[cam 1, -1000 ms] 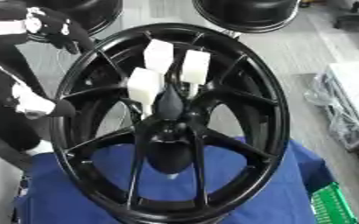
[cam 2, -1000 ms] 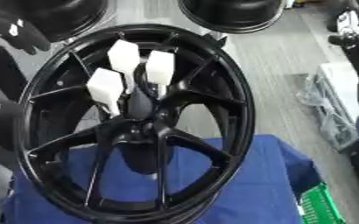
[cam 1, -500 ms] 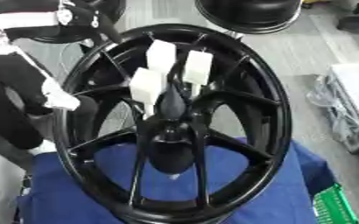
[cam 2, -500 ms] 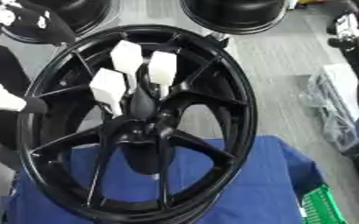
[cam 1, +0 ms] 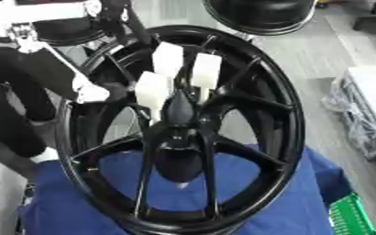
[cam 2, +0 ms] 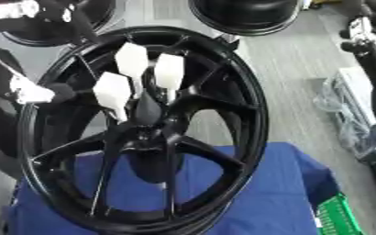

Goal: Pull the pin out of the wheel hub.

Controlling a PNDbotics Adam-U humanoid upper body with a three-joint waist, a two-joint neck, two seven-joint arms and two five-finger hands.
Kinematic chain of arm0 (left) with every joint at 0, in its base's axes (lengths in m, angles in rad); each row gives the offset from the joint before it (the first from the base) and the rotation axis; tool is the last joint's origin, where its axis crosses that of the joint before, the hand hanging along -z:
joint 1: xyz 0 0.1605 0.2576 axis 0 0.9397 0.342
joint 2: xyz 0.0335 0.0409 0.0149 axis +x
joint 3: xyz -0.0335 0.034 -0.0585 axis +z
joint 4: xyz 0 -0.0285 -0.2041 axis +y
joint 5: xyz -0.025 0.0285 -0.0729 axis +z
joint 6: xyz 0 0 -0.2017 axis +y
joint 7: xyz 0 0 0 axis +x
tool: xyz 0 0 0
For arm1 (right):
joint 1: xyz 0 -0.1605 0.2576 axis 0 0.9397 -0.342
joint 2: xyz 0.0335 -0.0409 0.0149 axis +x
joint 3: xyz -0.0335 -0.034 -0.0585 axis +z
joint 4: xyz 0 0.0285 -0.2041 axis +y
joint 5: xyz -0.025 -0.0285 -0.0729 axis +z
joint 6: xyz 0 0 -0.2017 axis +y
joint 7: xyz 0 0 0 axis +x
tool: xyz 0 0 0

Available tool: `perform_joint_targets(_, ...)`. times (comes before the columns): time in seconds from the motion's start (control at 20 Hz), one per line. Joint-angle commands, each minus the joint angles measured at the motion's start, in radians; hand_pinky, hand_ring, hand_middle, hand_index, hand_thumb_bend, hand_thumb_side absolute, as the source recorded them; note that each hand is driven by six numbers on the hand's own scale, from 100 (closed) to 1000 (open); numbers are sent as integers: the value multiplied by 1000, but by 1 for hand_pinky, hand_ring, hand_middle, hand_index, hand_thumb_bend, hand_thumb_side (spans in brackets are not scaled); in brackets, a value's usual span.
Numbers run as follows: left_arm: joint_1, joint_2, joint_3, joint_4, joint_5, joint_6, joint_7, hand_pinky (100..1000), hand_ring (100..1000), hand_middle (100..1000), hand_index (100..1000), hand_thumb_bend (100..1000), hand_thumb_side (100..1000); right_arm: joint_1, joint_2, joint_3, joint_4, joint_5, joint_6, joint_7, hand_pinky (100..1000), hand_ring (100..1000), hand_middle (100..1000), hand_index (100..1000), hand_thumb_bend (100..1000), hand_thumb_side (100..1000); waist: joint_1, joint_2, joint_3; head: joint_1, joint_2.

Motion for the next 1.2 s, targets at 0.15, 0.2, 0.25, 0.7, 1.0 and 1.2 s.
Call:
perform_joint_targets(0.15,-48,-24,-17,18,-7,32,9,798,742,780,816,301,100,-5,-12,-3,-9,7,-3,0,751,736,752,861,148,531,-2,-22,1,-1,-4)
perform_joint_targets(0.2,-54,-32,-22,25,-10,33,5,799,742,779,816,303,100,-5,-12,-3,-9,7,-3,1,751,736,752,861,148,531,-2,-22,1,0,-4)
perform_joint_targets(0.25,-60,-40,-27,34,-11,34,0,799,741,779,816,305,100,-6,-11,-3,-9,7,-3,1,751,736,752,861,148,531,-3,-23,1,2,-4)
perform_joint_targets(0.7,-70,-71,-58,97,6,37,-61,794,713,761,820,345,100,-6,-9,-2,-10,6,-2,1,751,737,752,861,148,532,-7,-21,1,7,1)
perform_joint_targets(1.0,-70,-76,-55,123,43,48,-100,839,757,789,834,385,100,-6,-5,0,-7,7,-2,2,751,737,750,860,128,542,-8,-20,1,8,2)
perform_joint_targets(1.2,-71,-84,-57,141,42,50,-107,849,766,794,830,379,100,-6,-4,0,-7,6,-3,0,751,737,750,860,110,551,-9,-19,0,8,1)
